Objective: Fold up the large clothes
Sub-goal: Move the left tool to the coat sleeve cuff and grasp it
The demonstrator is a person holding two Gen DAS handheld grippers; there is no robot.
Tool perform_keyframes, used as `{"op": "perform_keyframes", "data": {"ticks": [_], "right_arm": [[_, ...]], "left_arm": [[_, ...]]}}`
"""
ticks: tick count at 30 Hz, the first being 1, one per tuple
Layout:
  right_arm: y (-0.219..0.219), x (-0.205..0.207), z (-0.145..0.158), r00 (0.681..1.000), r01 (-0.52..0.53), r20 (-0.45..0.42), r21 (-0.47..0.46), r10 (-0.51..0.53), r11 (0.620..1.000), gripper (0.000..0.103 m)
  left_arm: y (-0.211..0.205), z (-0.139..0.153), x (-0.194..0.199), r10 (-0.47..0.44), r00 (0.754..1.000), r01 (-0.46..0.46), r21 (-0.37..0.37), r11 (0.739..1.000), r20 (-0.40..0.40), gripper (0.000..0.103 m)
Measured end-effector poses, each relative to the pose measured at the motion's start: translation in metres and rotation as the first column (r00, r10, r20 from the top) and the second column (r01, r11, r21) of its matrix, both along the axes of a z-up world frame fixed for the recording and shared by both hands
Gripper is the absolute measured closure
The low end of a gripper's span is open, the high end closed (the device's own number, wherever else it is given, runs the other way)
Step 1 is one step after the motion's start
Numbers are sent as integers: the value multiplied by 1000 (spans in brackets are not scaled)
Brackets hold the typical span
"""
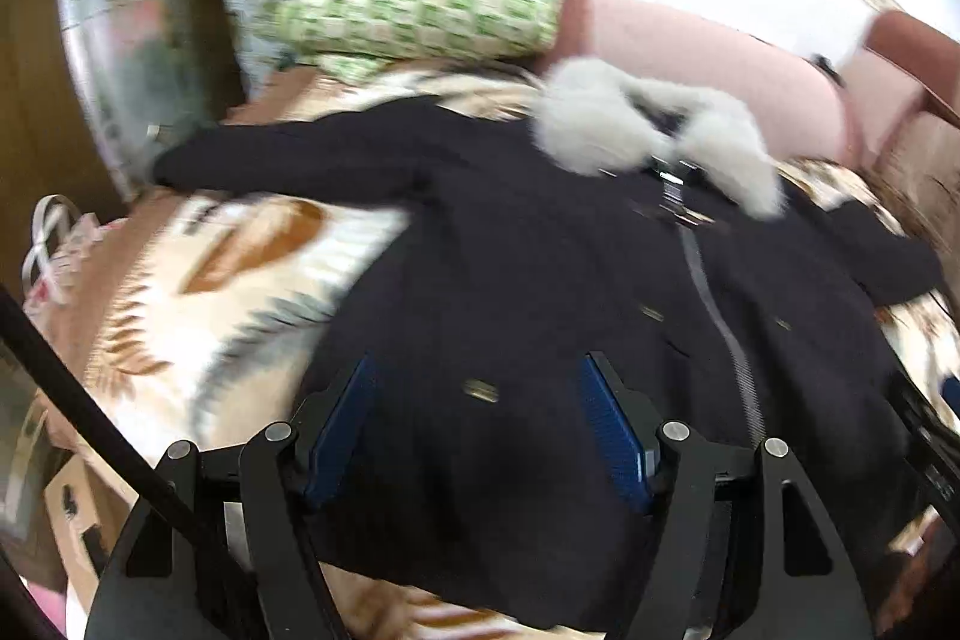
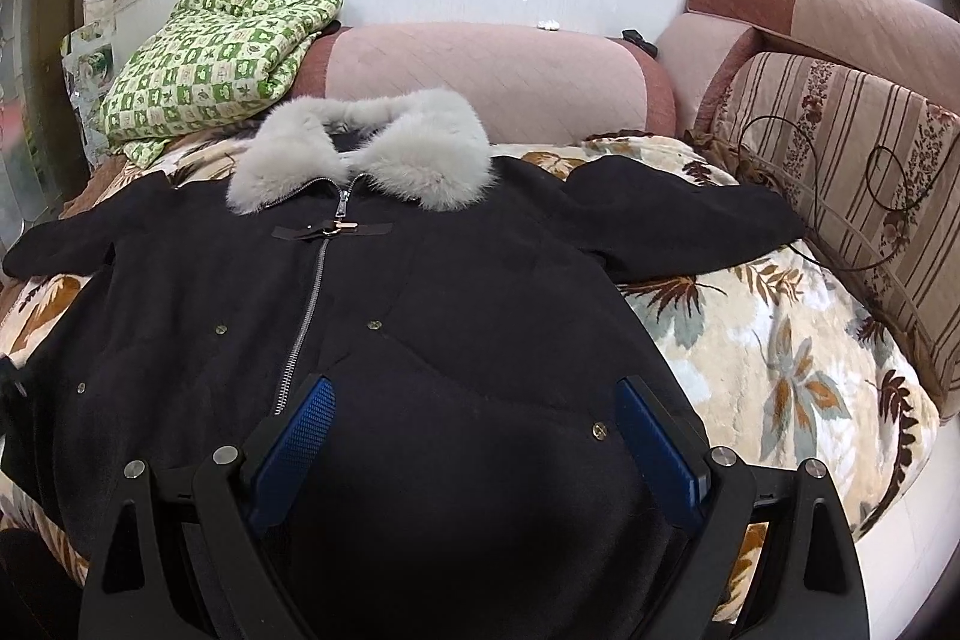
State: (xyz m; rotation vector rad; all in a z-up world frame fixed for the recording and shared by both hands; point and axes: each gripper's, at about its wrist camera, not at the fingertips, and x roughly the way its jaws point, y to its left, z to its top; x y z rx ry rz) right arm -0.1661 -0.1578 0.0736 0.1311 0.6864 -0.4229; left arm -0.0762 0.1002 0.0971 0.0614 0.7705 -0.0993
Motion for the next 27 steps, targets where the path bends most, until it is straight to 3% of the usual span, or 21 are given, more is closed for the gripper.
{"op": "perform_keyframes", "data": {"ticks": [4, 13, 19, 23, 27], "right_arm": [[-1, 6, -6, 1000, -2, -18, 8, 2, 1000, 7], [-4, 16, -7, 1000, -2, -28, -8, 2, 1000, 7], [-5, 23, -12, 999, -2, -46, 0, 2, 1000, 7], [-2, 26, -14, 998, -9, -56, -4, 8, 1000, 7], [-2, 27, -15, 998, -6, -65, -15, 5, 1000, 7]], "left_arm": [[32, 5, 15, 84, 996, -86, 41, 995, 33, 33], [123, 13, 70, 266, 964, -266, -36, 963, -8, 36], [168, 17, 111, 344, 939, -344, -30, 938, 6, 42], [196, 10, 144, 357, 933, -360, -87, 929, -51, 48], [232, -1, 183, 414, 901, -432, -187, 882, -132, 48]]}}
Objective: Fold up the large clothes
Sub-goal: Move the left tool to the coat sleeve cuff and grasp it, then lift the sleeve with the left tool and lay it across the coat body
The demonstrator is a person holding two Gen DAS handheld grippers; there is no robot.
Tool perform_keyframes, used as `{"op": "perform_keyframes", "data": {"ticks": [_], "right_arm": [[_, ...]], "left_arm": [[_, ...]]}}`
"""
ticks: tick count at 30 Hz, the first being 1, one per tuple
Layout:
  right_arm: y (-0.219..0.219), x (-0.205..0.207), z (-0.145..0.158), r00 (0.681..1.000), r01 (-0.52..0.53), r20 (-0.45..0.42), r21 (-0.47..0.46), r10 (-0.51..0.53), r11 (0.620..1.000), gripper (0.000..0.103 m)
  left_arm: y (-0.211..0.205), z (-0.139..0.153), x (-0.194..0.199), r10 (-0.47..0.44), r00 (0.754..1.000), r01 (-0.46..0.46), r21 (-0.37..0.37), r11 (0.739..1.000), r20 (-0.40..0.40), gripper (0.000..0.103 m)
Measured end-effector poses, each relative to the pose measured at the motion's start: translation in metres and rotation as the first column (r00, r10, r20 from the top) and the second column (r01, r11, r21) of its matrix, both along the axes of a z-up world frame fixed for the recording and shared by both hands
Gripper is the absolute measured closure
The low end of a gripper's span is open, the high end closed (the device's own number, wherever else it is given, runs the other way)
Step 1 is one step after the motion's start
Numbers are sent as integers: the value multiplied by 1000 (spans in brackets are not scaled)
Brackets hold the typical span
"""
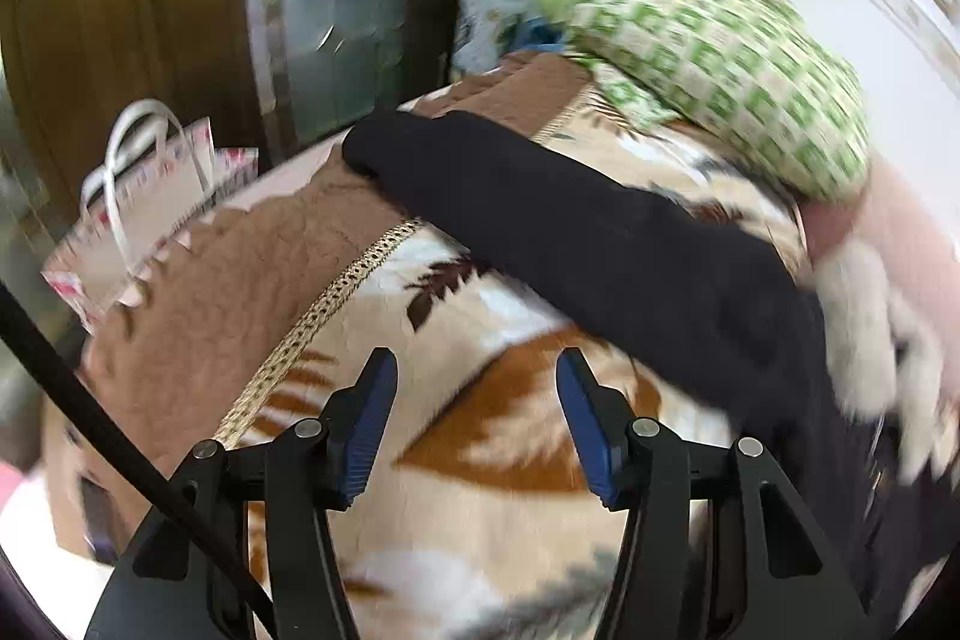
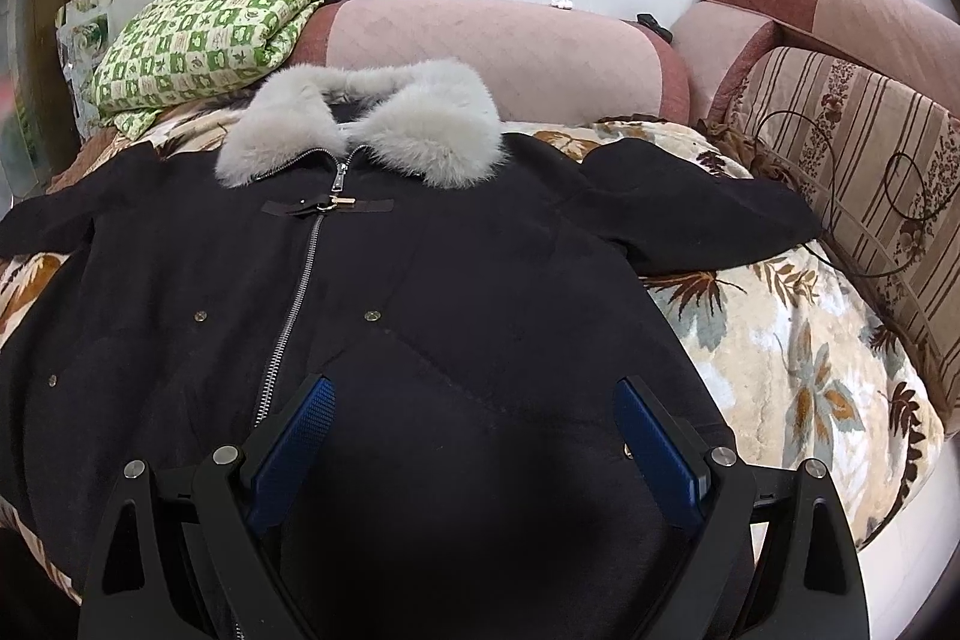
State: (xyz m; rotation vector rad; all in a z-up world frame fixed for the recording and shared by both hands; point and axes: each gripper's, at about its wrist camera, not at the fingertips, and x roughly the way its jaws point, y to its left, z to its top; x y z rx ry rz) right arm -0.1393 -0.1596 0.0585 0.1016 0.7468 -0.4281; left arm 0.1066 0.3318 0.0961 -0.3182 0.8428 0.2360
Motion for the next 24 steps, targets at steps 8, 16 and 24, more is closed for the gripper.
{"op": "perform_keyframes", "data": {"ticks": [8, 16, 24], "right_arm": [[-3, 2, -4, 999, 20, -27, -17, -21, 1000, 7], [-1, 16, -17, 997, 17, -79, -48, -21, 999, 7], [1, 26, -28, 991, 11, -128, -85, -22, 996, 7]], "left_arm": [[55, -33, 83, 120, 985, -130, -81, 988, -120, 53], [93, -62, 125, 135, 983, -171, -344, 923, -127, 59], [105, -73, 148, 110, 989, -143, -412, 900, -103, 53]]}}
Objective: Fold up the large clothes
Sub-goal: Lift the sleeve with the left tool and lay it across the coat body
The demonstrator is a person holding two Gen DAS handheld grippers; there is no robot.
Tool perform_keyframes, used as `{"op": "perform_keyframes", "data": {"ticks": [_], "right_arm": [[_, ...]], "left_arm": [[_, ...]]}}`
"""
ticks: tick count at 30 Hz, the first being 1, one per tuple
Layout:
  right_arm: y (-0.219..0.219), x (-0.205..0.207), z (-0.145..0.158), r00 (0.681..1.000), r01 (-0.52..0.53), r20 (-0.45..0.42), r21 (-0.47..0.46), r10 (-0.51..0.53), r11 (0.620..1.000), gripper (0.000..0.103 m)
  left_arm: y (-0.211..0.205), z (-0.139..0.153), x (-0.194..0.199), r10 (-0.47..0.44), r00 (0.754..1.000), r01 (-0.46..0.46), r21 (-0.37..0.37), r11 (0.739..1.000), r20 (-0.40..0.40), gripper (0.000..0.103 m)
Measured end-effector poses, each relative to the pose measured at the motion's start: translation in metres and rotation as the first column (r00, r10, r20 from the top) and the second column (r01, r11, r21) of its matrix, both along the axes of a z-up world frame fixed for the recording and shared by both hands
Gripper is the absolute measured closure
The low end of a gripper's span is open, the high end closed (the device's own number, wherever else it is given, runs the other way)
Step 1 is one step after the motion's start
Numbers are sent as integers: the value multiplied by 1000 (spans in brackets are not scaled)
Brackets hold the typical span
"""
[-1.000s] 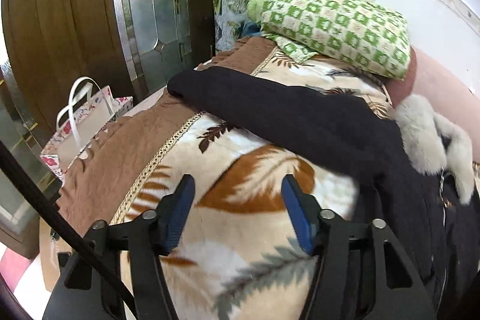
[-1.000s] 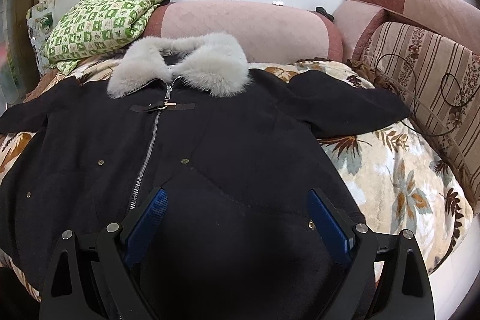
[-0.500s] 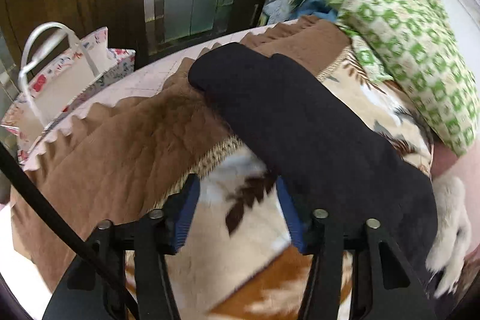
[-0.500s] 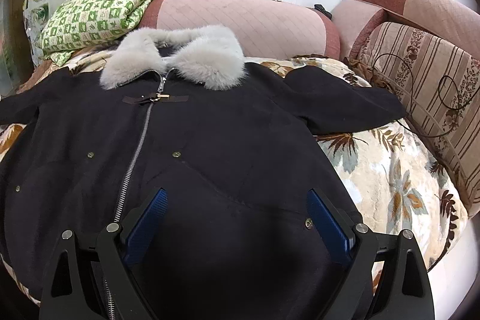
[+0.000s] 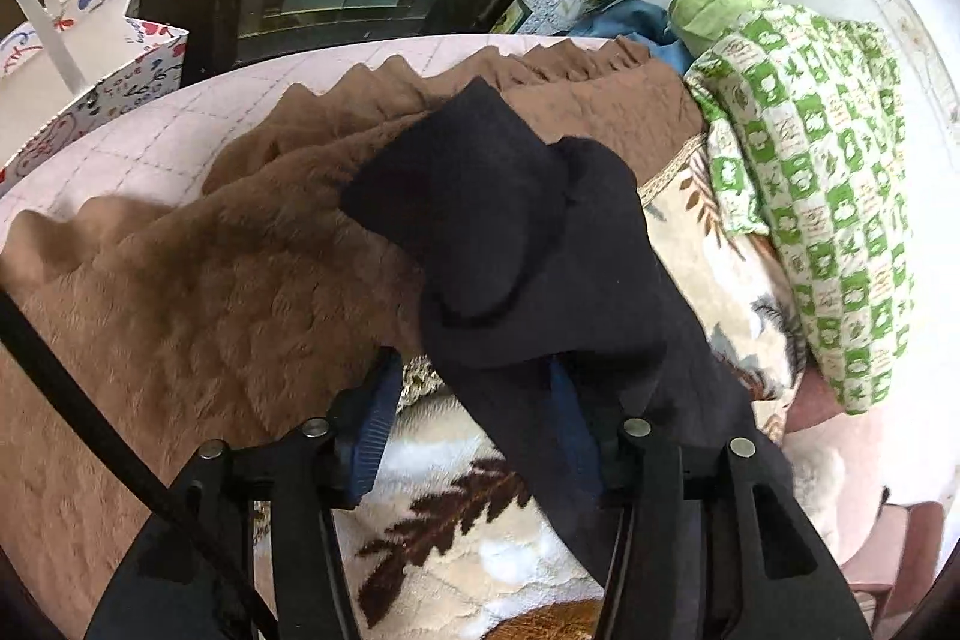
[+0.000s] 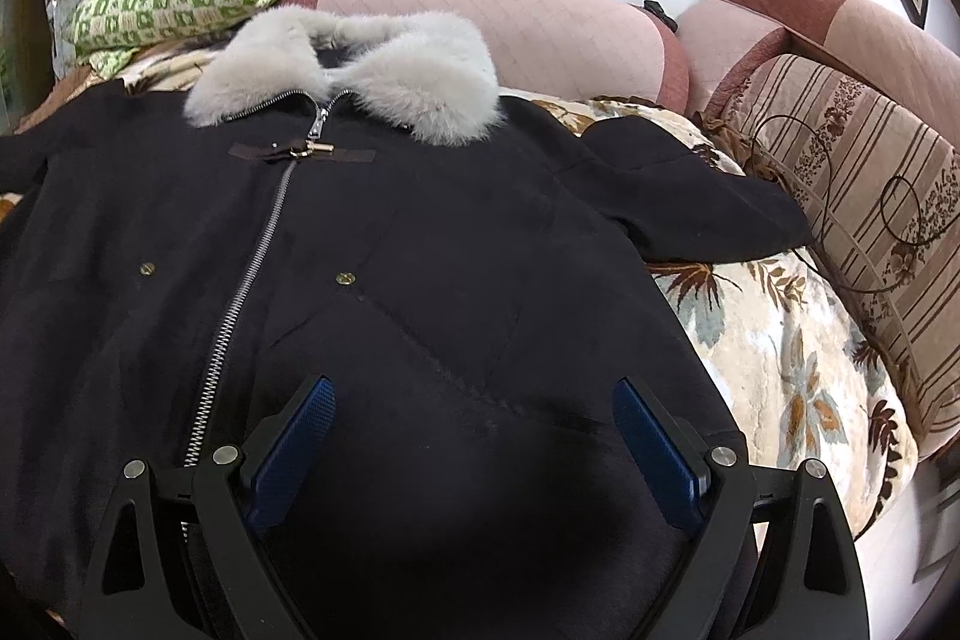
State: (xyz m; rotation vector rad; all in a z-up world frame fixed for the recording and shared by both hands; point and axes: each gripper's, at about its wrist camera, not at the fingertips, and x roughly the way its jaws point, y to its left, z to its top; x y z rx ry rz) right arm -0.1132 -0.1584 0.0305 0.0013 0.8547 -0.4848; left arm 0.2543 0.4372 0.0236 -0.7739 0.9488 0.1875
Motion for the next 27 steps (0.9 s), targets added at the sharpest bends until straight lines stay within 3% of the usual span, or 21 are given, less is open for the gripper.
{"op": "perform_keyframes", "data": {"ticks": [3, 5, 7, 14, 17, 21, 22, 23, 25, 27], "right_arm": [[-1, 2, -2, 1000, 2, -6, 0, -2, 1000, 7], [-1, 4, -4, 1000, 0, -6, 0, 0, 1000, 7], [0, 7, -7, 1000, -5, -8, -1, 5, 1000, 7], [1, 9, -11, 1000, -6, -10, -5, 6, 1000, 7], [1, 9, -12, 1000, -7, -13, -2, 7, 1000, 7], [3, 11, -14, 1000, -7, -16, -21, 7, 1000, 7], [4, 11, -14, 1000, -10, -17, -30, 9, 1000, 7], [5, 11, -15, 1000, -12, -16, -33, 11, 999, 7], [4, 10, -15, 1000, -16, -9, -31, 15, 999, 7], [1, 9, -14, 1000, -18, 1, -14, 18, 1000, 7]], "left_arm": [[16, 3, -11, 31, 997, -26, -72, 997, 66, 48], [24, 5, -20, 50, 994, -41, -93, 995, 100, 34], [32, 3, -25, 68, 990, -52, -131, 990, 123, 29], [34, -4, -10, 64, 985, -20, -256, 966, 162, 23], [25, -8, 3, 44, 988, -3, -269, 963, 147, 22], [3, -9, 18, 25, 996, -10, -183, 983, 81, 22], [-2, -7, 19, 37, 997, -26, -155, 988, 69, 33], [-7, -3, 21, 46, 998, -40, -113, 993, 48, 55], [-17, 8, 22, 18, 999, -16, -49, 999, 35, 83], [-37, 32, 19, -27, 998, 24, 64, 998, 50, 90]]}}
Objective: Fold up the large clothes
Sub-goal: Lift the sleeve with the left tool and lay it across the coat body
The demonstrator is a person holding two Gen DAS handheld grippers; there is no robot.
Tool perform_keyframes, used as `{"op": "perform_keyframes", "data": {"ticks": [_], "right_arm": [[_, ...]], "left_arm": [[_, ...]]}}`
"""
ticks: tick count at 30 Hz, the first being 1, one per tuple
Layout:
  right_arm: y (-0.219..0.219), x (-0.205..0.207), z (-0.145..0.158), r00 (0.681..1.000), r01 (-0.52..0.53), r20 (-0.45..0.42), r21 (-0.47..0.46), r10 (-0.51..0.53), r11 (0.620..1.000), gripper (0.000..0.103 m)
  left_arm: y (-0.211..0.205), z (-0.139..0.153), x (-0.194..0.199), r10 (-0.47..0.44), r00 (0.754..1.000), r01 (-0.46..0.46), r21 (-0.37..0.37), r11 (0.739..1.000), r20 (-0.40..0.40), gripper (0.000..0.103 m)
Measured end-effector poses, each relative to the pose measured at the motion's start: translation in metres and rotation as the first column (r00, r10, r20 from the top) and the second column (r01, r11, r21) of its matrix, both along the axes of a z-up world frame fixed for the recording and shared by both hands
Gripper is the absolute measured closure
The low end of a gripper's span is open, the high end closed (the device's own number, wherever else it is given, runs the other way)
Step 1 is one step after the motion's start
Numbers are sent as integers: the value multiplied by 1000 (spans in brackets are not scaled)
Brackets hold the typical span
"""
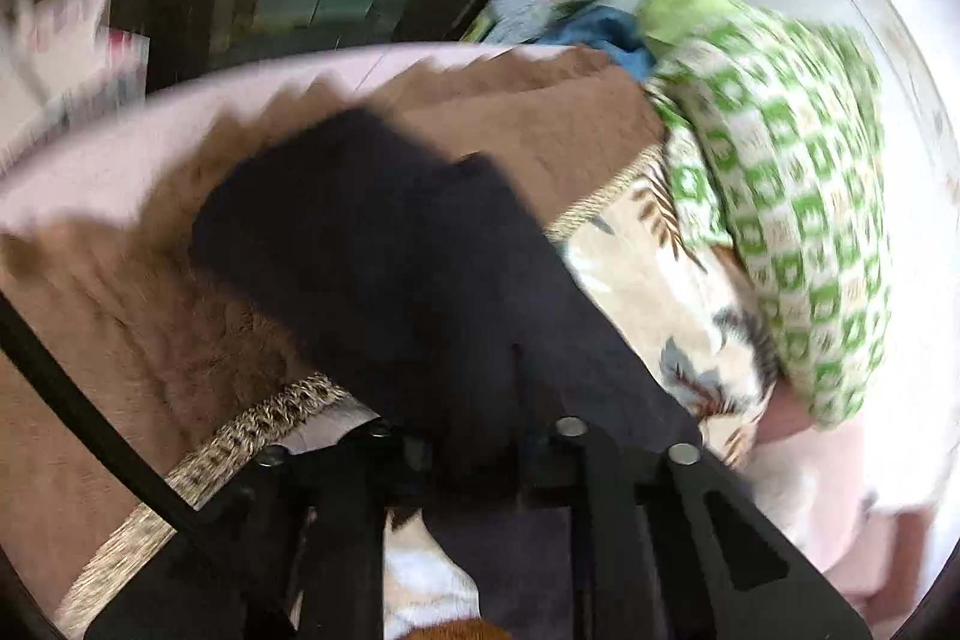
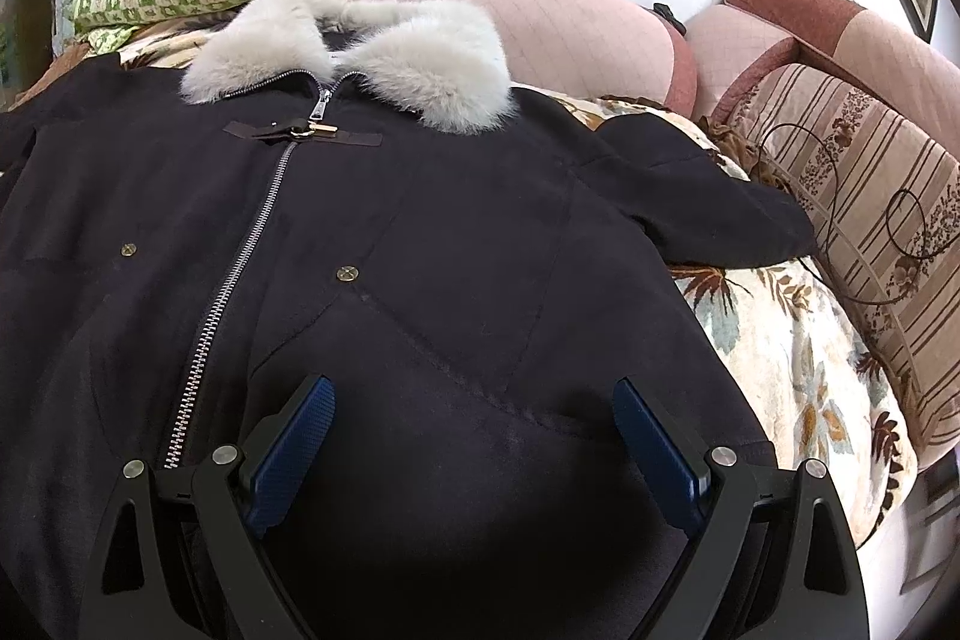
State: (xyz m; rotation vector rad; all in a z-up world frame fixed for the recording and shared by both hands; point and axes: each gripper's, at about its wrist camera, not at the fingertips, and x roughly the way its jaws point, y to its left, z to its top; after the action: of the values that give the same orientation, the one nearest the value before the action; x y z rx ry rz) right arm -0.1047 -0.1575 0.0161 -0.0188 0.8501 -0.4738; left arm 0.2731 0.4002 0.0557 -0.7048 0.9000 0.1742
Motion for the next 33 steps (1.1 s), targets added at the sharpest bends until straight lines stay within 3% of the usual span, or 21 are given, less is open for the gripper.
{"op": "perform_keyframes", "data": {"ticks": [3, 7, 10, 13, 18, 20, 23, 25, 27, 29, 31, 33], "right_arm": [[-5, -1, 1, 1000, -7, 15, 37, 6, 999, 7], [-15, 5, 14, 997, -36, 67, 104, 29, 994, 7], [-29, 13, 28, 987, -41, 158, 132, 20, 990, 7], [-49, 27, 36, 977, -22, 215, 173, -16, 985, 7], [-91, 30, 27, 966, 11, 234, 379, -107, 925, 7], [-110, 23, 14, 966, 29, 212, 481, -149, 876, 7], [-135, 18, -2, 967, 27, 183, 623, -179, 782, 7], [-145, 16, -1, 962, 18, 195, 655, -193, 755, 7], [-149, 13, 2, 955, 28, 207, 649, -213, 760, 7], [-152, 10, 4, 951, 28, 215, 653, -221, 757, 7], [-152, 10, 3, 951, 20, 215, 670, -220, 742, 7], [-151, 9, 2, 952, 12, 218, 677, -216, 736, 7]], "left_arm": [[-37, 44, -13, -83, 995, 75, 125, 989, 60, 91], [-95, 100, -40, -219, 962, 194, 153, 969, 163, 92], [-154, 134, -62, -339, 913, 304, 175, 937, 229, 92], [-223, 155, -86, -461, 845, 423, 189, 886, 271, 92], [-338, 144, -115, -646, 722, 619, 187, 763, 248, 92], [-385, 124, -126, -712, 670, 687, 188, 702, 213, 92], [-438, 90, -136, -771, 620, 753, 165, 637, 146, 84], [-470, 65, -149, -824, 560, 807, 169, 565, 81, 77], [-489, 49, -164, -857, 512, 840, 177, 513, 52, 69], [-486, 45, -186, -868, 489, 855, 153, 496, 85, 35], [-471, 50, -203, -852, 503, 846, 118, 520, 144, 30], [-454, 57, -213, -848, 502, 848, 92, 521, 170, 27]]}}
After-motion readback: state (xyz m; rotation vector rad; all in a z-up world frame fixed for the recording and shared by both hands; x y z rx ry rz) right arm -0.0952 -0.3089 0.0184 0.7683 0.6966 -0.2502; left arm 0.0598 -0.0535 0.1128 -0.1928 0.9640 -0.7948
